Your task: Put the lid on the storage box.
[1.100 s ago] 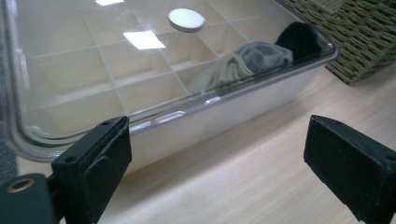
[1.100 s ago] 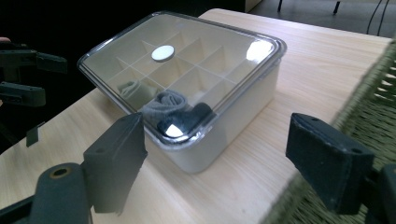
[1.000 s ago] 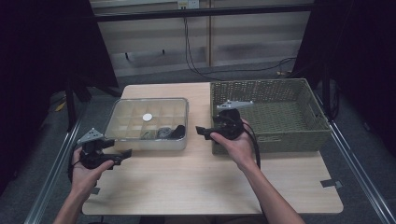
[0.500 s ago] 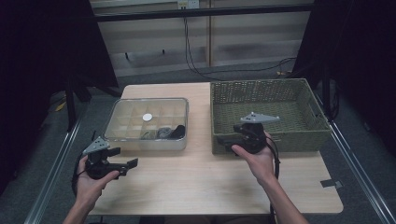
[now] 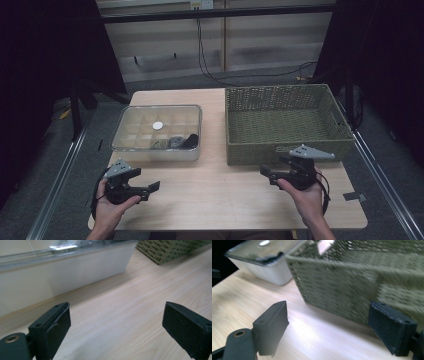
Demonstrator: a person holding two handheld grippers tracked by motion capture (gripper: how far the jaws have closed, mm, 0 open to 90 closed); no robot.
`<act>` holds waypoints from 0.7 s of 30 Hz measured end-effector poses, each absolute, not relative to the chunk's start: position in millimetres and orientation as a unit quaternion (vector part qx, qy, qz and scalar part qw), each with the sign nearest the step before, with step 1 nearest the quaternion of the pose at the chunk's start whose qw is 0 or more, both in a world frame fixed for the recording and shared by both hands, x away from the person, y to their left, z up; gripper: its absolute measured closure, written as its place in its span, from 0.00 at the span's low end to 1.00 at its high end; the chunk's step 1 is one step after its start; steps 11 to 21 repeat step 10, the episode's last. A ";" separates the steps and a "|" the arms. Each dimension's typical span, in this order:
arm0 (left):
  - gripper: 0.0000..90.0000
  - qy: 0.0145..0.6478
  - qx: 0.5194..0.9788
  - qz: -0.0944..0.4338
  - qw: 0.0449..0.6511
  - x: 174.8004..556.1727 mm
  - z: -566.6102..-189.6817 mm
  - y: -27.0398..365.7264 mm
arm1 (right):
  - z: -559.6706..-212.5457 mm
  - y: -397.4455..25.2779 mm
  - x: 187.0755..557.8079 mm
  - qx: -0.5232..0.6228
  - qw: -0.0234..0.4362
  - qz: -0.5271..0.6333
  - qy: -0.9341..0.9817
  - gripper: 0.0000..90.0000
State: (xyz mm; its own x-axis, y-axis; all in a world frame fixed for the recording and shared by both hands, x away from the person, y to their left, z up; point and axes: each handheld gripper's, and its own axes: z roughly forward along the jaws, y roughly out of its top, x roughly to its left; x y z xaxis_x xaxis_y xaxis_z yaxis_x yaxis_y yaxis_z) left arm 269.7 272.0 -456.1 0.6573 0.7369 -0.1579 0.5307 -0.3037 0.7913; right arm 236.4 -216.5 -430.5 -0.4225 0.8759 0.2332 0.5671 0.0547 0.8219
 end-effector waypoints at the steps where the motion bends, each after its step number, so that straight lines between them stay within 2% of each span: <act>1: 0.09 0.393 0.801 0.117 0.436 268.6 -457.0 271.1 | -432.9 -220.3 233.7 0.514 0.170 0.458 0.705 0.18; 10: 0.08 0.393 0.801 0.111 0.438 264.3 -462.3 268.5 | -448.9 -252.0 213.2 0.540 0.180 0.447 0.690 0.17; 21: 0.08 0.393 0.801 0.111 0.438 264.3 -462.3 268.5 | -448.9 -252.0 213.2 0.540 0.180 0.447 0.690 0.17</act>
